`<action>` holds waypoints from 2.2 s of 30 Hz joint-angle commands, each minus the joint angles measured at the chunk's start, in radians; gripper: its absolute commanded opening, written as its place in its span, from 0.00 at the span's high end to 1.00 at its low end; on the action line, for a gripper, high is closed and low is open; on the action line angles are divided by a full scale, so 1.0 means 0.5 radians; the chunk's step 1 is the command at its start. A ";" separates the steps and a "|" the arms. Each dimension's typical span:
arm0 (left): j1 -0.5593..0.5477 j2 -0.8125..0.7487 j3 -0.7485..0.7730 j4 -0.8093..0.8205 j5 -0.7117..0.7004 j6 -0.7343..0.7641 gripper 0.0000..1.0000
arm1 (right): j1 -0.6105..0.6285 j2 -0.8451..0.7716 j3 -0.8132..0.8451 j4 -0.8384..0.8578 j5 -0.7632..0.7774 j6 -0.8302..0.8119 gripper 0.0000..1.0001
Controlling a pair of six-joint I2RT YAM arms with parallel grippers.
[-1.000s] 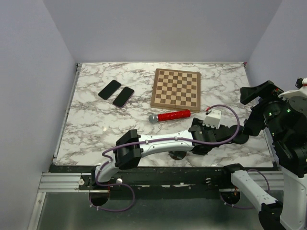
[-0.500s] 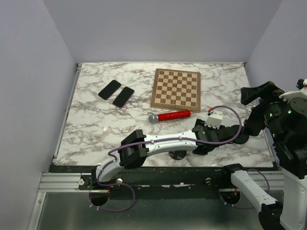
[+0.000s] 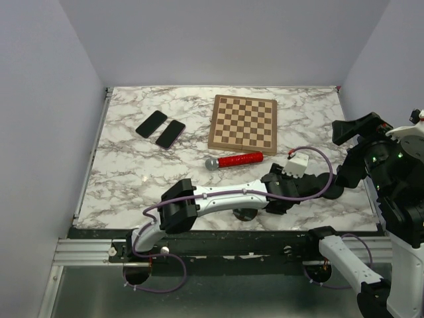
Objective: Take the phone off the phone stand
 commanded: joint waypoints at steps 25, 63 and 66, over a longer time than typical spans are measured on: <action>0.761 -1.515 -0.938 0.293 0.894 1.124 1.00 | -0.009 0.029 0.010 0.049 -0.060 0.006 0.00; 1.929 0.320 0.383 -0.702 1.289 1.661 1.00 | -0.007 0.033 0.043 -0.035 -0.042 -0.023 0.00; 1.946 0.427 0.511 -0.781 1.304 1.676 1.00 | -0.006 0.046 0.046 -0.052 -0.047 -0.024 0.00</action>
